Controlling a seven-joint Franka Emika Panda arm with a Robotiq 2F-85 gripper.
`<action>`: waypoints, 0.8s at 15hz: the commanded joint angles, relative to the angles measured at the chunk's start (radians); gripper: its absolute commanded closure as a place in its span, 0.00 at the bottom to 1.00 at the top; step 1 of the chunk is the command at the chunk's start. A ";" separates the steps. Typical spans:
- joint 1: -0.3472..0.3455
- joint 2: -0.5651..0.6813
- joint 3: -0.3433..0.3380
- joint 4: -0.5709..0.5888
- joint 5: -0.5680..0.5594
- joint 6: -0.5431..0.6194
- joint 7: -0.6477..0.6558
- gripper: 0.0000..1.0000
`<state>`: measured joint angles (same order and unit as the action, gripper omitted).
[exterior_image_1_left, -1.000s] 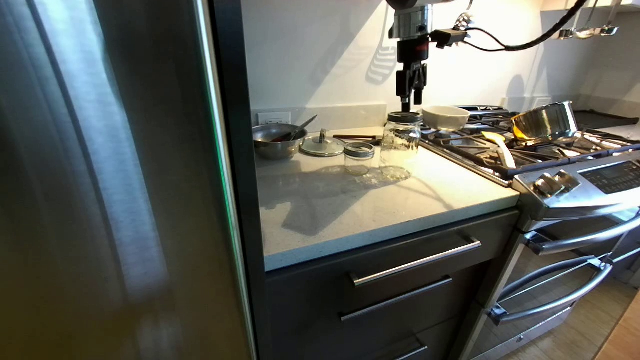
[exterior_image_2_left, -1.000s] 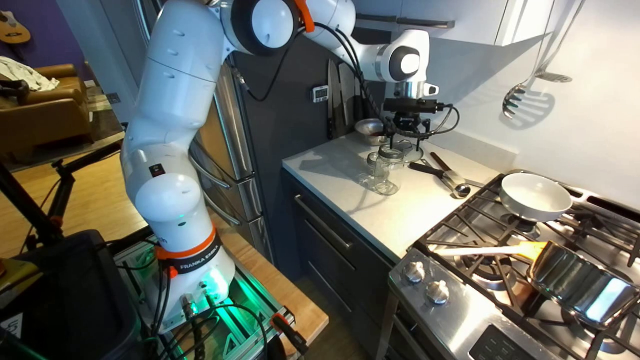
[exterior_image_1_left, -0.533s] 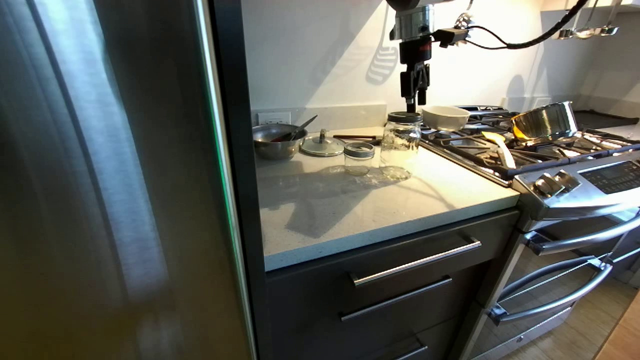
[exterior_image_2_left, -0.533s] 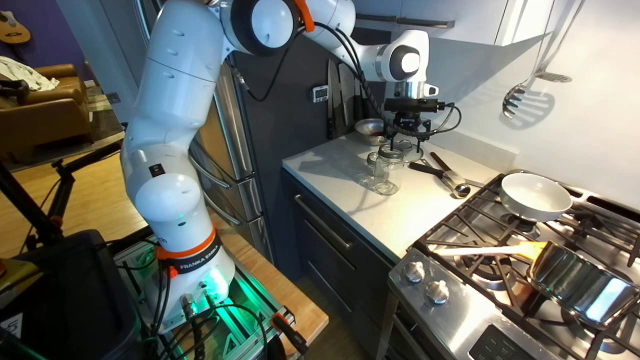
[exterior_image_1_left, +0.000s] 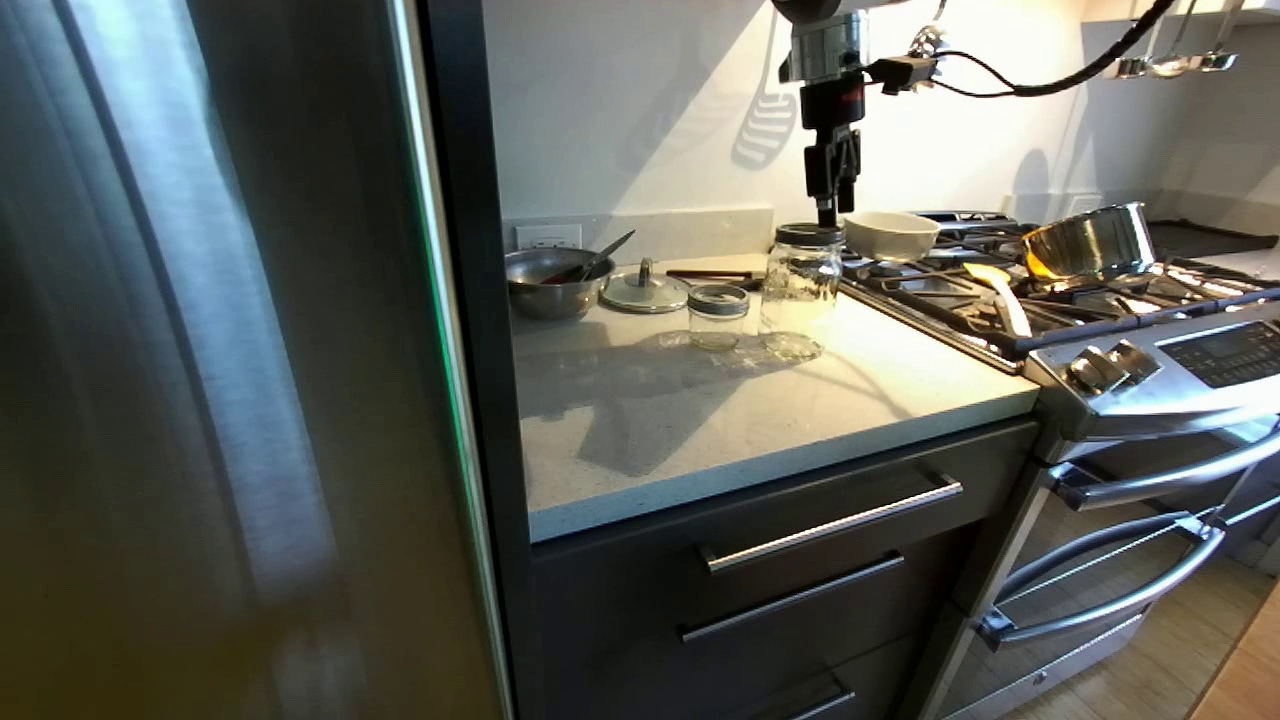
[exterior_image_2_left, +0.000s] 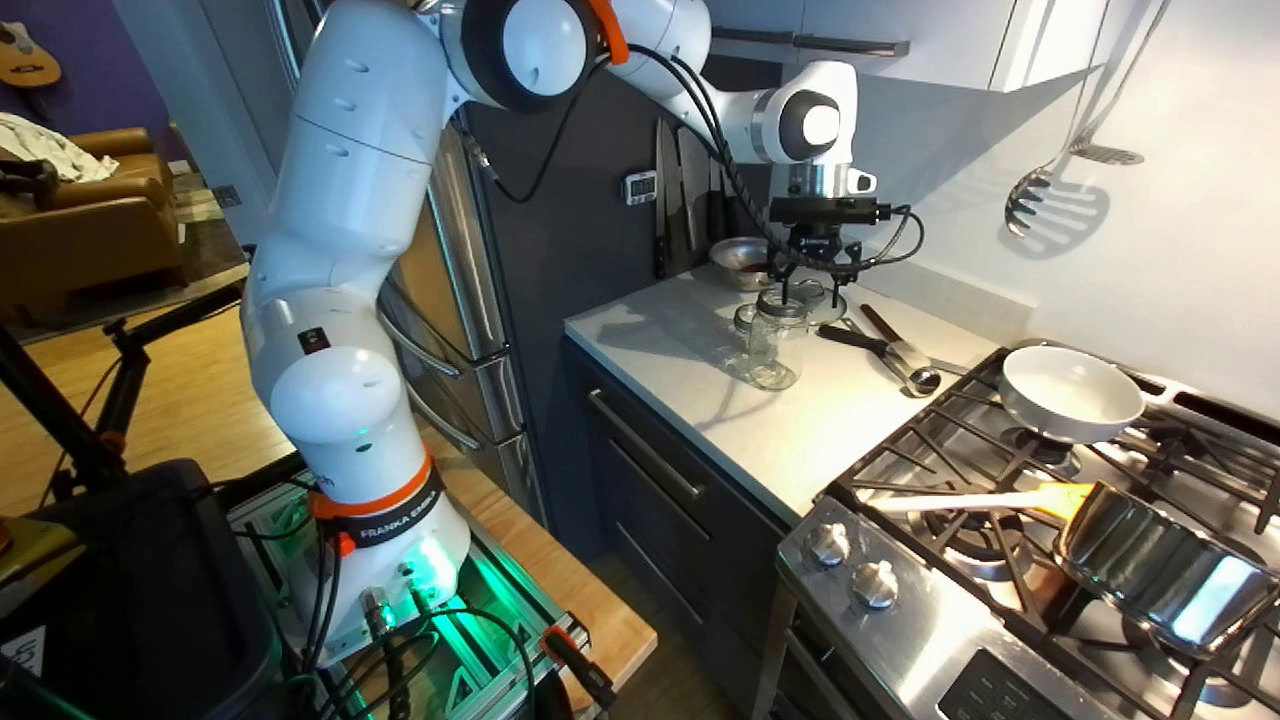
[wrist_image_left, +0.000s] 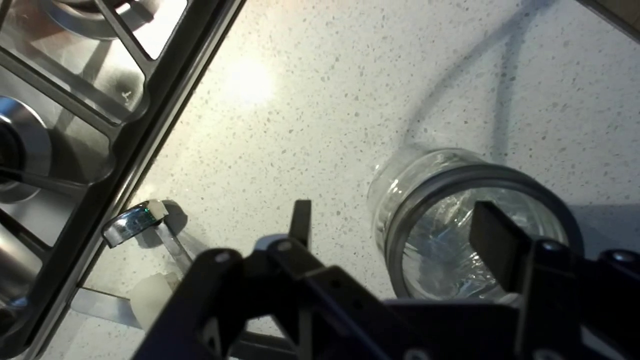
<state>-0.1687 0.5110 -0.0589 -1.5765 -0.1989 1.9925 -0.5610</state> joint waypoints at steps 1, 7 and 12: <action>-0.005 -0.014 0.004 -0.019 -0.017 -0.021 -0.016 0.17; -0.003 -0.015 0.003 -0.025 -0.023 -0.028 -0.023 0.18; -0.003 -0.015 0.002 -0.027 -0.030 -0.034 -0.024 0.18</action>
<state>-0.1686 0.5110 -0.0589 -1.5797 -0.2097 1.9731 -0.5735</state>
